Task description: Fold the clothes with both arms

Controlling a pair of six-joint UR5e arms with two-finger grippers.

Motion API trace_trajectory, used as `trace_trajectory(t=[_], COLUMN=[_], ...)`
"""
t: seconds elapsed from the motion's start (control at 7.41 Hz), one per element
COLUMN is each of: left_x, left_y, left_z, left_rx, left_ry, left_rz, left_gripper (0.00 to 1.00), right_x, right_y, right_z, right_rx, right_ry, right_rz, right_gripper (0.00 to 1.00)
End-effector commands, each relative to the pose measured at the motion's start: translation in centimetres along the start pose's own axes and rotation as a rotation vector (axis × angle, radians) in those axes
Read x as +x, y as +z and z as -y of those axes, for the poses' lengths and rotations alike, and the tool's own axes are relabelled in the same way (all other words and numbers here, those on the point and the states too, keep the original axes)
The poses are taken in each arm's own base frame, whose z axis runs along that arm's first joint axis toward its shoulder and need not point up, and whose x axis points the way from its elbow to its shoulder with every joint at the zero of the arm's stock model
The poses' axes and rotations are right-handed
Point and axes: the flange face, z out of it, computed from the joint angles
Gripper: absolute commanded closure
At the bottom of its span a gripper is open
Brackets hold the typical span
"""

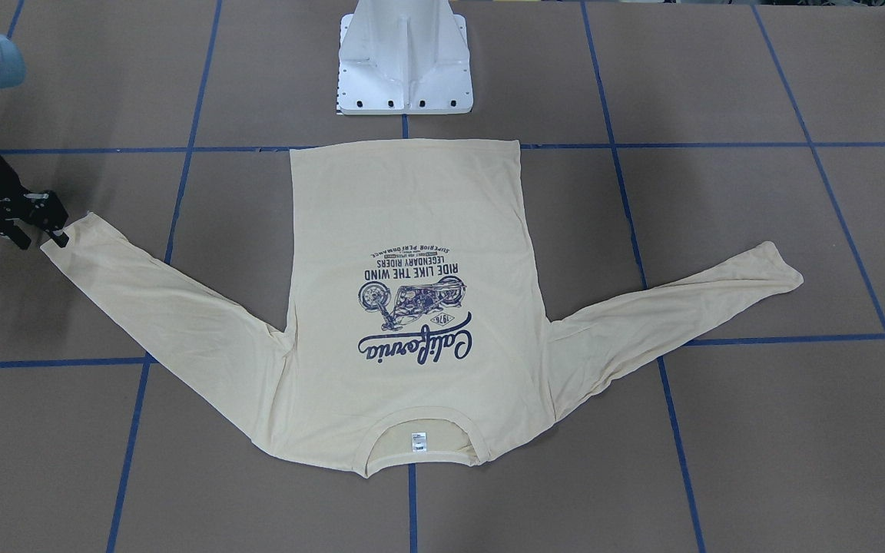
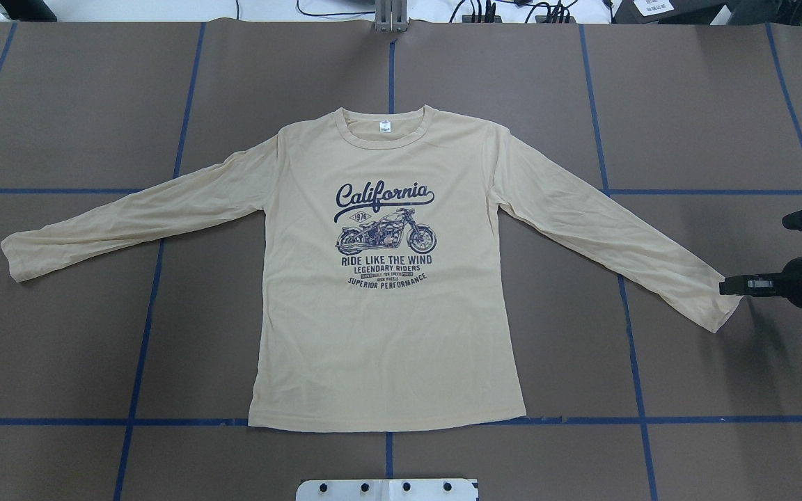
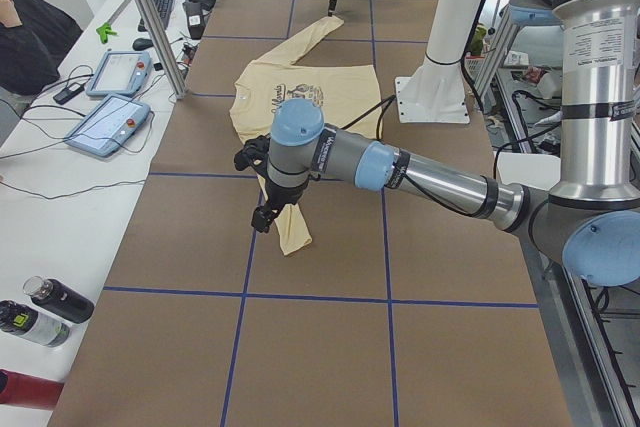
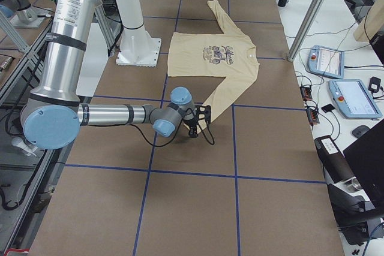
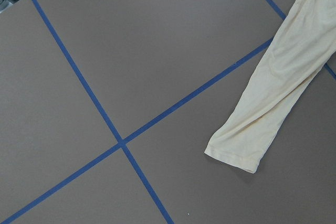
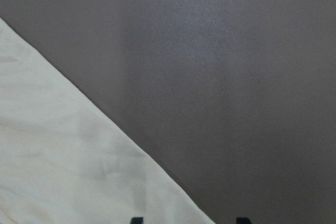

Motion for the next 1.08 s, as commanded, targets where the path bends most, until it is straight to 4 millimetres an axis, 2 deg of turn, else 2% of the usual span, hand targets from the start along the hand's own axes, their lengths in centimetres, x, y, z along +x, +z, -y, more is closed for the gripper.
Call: trace_trajectory(t=[0.0, 0.14, 0.27, 0.41, 0.68, 0.95], left_x=[-0.2, -0.1, -0.1, -0.1, -0.1, 0.0], left_y=[0.2, 0.1, 0.1, 0.1, 0.1, 0.1], left_z=[-0.1, 0.0, 0.0, 0.0, 0.0, 0.0], left_rx=[-0.003, -0.001, -0.001, 0.000, 0.000, 0.002], left_ry=[-0.003, -0.001, -0.001, 0.000, 0.000, 0.001], left_rz=[-0.002, -0.001, -0.001, -0.001, -0.001, -0.002], left_gripper=[0.00, 0.00, 0.00, 0.00, 0.00, 0.00], right_x=[0.2, 0.2, 0.2, 0.0, -0.9, -1.4], right_y=[1.3, 1.5, 1.5, 1.4, 1.1, 0.7], right_z=[0.1, 0.1, 0.1, 0.1, -0.1, 0.0], right_rx=[-0.002, -0.005, -0.006, -0.009, -0.012, -0.014], right_ry=[-0.001, -0.001, -0.001, 0.033, 0.062, 0.057], right_rz=[-0.017, -0.019, -0.018, -0.012, 0.005, 0.019], right_gripper=[0.35, 0.36, 0.43, 0.58, 1.00, 1.00])
